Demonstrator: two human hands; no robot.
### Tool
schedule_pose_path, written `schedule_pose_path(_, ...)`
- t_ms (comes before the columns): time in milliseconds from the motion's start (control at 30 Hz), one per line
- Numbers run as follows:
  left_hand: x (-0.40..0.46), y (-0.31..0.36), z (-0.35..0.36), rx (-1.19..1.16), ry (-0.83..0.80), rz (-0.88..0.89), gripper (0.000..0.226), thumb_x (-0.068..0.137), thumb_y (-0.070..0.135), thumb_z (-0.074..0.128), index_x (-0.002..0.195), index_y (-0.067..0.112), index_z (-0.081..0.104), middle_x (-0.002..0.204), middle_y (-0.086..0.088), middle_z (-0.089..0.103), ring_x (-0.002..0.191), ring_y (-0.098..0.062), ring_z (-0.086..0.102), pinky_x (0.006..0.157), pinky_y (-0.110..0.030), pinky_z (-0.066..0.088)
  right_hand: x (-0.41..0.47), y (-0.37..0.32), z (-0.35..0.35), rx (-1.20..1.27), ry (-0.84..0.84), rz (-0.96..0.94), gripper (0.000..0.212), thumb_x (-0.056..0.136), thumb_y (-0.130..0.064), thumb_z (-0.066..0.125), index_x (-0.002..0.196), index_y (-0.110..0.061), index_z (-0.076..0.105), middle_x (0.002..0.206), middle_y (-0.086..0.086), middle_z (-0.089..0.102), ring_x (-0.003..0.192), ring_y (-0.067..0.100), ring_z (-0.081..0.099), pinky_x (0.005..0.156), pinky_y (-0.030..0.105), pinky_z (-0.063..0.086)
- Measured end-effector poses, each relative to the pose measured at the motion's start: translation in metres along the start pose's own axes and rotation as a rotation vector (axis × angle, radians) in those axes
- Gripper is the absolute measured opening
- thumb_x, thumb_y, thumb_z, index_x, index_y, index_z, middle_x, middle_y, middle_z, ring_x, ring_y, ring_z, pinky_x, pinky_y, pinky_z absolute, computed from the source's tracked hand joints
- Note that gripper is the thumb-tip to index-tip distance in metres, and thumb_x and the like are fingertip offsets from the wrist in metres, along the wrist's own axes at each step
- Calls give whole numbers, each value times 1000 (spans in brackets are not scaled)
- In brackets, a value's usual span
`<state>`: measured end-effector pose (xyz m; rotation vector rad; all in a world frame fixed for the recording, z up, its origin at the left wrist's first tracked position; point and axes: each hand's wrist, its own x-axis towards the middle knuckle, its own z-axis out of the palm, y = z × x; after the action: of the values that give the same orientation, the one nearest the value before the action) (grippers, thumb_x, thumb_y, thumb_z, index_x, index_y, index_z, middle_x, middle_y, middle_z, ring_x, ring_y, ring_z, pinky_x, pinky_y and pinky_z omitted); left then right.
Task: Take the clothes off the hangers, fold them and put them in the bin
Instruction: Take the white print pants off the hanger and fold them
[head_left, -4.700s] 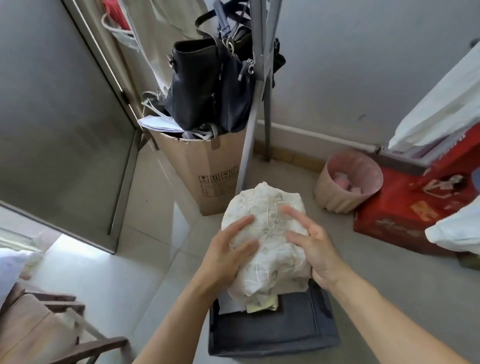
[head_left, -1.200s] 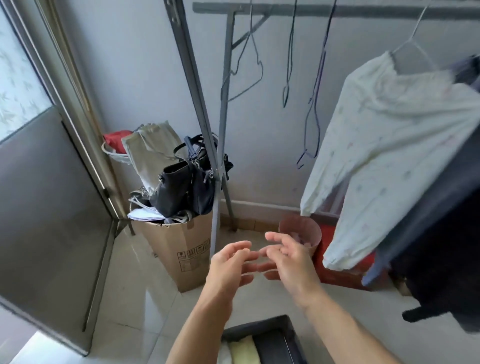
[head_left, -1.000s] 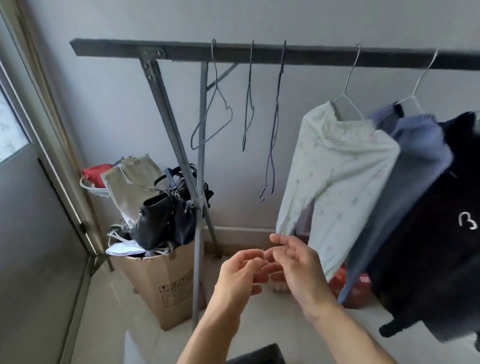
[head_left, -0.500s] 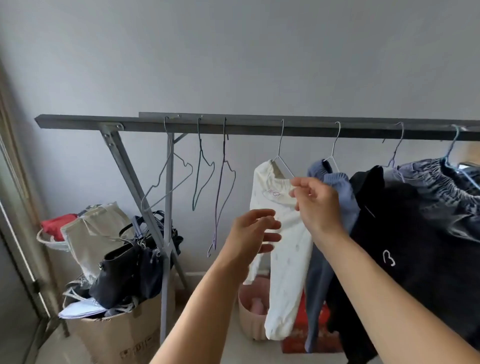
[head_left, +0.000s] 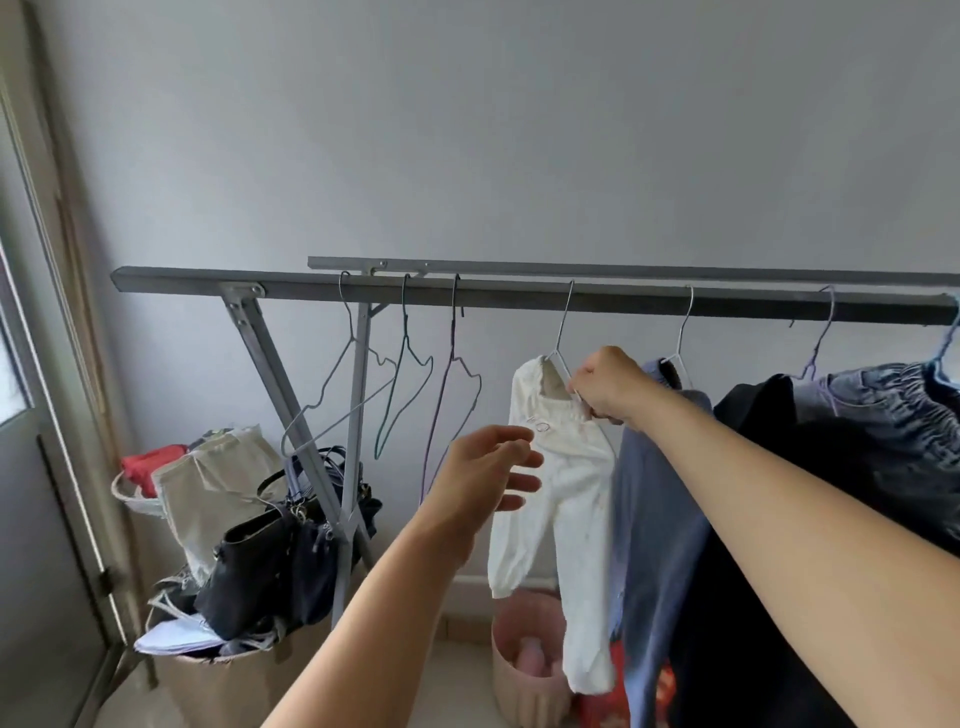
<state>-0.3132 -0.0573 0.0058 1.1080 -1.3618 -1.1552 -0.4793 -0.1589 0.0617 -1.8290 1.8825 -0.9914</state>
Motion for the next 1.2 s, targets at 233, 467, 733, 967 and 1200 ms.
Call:
schedule_pose_path(233,14,28,13,91,-23,271,34,101,24,53,134,24,48,116,19,55,95,-20,67,81,-39,57,-23,-32,-12,439,74,-99,22,95,-7,45,89,0,64,65,9,48,55,16,39,48,24,28)
schedule_pose_path(467,16,41,3,342,-77,257,33,89,34,70,110,15,54,87,0,63,50,-3,52,49,-21,40,-70,-34,-11,448,-46,-144,30,97,-12,54,68,-8,60,57,0,53,34,-3,45,34,9,31)
schedule_pose_path(733,-31,43,12,1002,-174,505,42,77,39,74,52,17,48,51,3,36,52,-13,31,50,-28,27,-75,-23,10,462,47,30,33,86,3,48,55,-7,52,36,0,43,23,4,28,29,15,20)
schedule_pose_path(967,-30,3,-1,1052,-112,242,27,96,55,46,91,33,61,94,4,64,87,-20,60,74,-33,49,-77,-36,-25,553,-397,175,23,94,-3,38,75,-8,50,55,3,46,25,4,24,30,11,16)
schedule_pose_path(1200,3,-12,-15,848,172,165,26,90,42,50,76,24,62,83,2,68,89,-21,62,73,-35,52,-69,-48,-55,672,-563,246,26,98,-11,32,73,-14,41,41,-6,37,25,3,22,28,12,12)
